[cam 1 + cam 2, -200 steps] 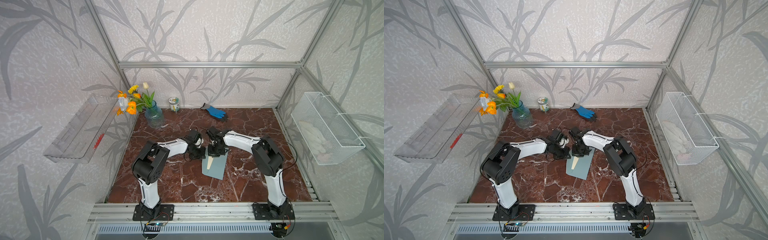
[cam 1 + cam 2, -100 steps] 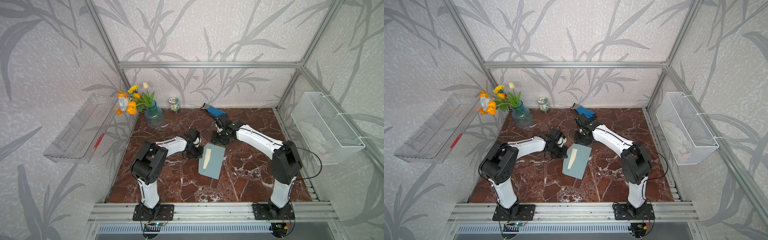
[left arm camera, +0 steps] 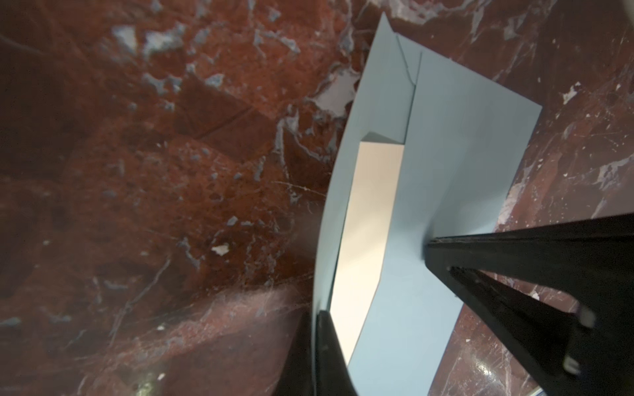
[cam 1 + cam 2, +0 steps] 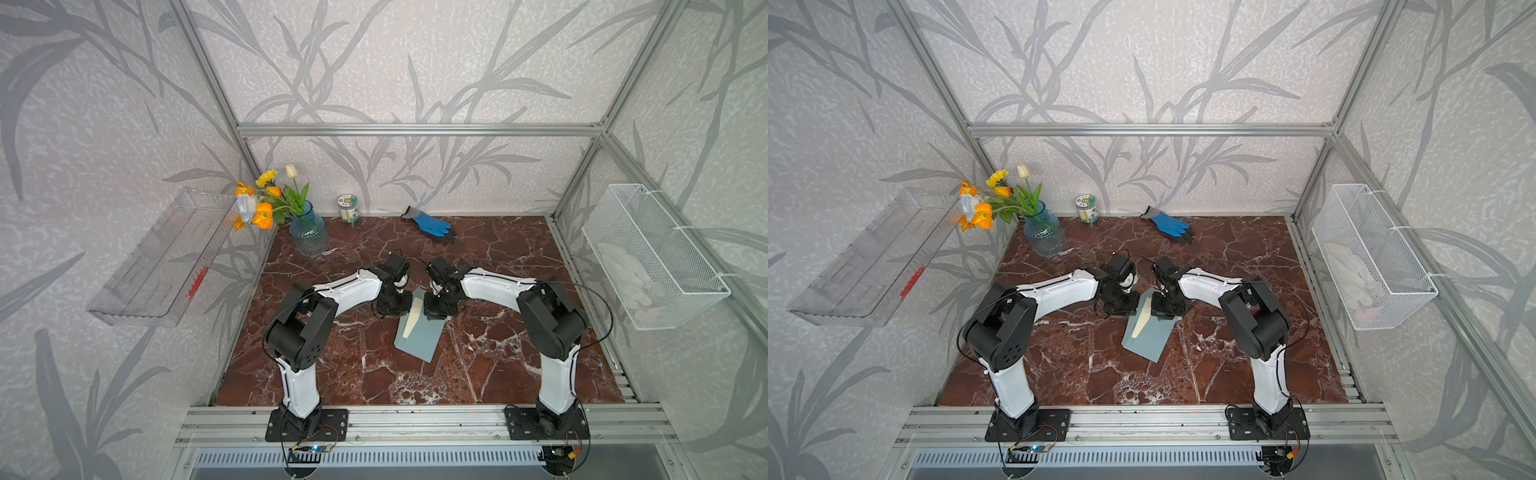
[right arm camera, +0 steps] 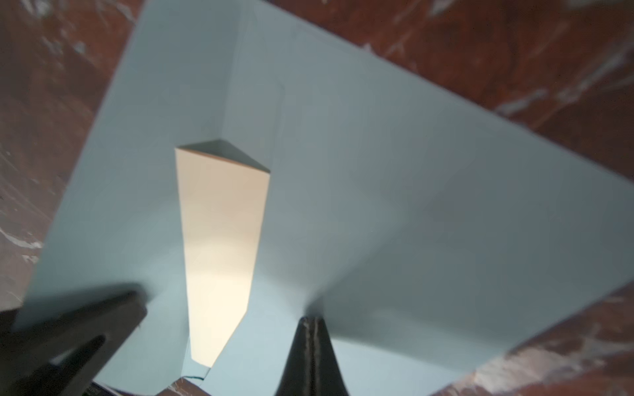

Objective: Fold the letter paper in half and place it into the envelope
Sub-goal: Adjust the letter paper inside the envelope.

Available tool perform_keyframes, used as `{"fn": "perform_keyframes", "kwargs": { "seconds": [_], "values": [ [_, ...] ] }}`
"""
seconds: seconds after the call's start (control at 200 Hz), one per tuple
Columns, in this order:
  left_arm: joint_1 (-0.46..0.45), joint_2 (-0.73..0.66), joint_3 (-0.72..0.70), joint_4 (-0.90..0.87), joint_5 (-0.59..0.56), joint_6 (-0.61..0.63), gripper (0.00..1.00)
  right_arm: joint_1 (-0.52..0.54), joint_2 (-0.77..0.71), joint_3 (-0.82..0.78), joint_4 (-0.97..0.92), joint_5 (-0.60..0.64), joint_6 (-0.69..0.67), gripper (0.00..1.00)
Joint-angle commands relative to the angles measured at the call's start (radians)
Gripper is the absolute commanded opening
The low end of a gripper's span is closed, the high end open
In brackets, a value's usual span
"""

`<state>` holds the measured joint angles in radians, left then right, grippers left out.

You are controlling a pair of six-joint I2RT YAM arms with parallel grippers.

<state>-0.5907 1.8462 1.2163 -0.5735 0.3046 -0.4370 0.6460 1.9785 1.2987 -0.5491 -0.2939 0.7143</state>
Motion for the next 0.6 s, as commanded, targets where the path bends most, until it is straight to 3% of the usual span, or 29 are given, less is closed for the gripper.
{"fn": "perform_keyframes", "kwargs": {
  "seconds": [0.0, 0.165, 0.375, 0.595],
  "values": [
    [-0.025, 0.016, 0.04, -0.07, -0.051, 0.016, 0.04, -0.004, 0.041, 0.014, 0.032, -0.027, -0.001, 0.01],
    [-0.052, 0.024, 0.058, -0.085, -0.073, 0.018, 0.06, -0.003, 0.056, 0.003, 0.035, -0.034, -0.008, 0.0],
    [-0.083, 0.064, 0.088, -0.089, -0.041, -0.008, 0.3, -0.014, 0.04, -0.034, 0.07, -0.049, 0.008, 0.0],
    [-0.118, 0.11, 0.116, -0.089, -0.03, -0.035, 0.27, -0.032, 0.028, -0.021, 0.069, -0.076, -0.001, 0.0]
  ]
}}
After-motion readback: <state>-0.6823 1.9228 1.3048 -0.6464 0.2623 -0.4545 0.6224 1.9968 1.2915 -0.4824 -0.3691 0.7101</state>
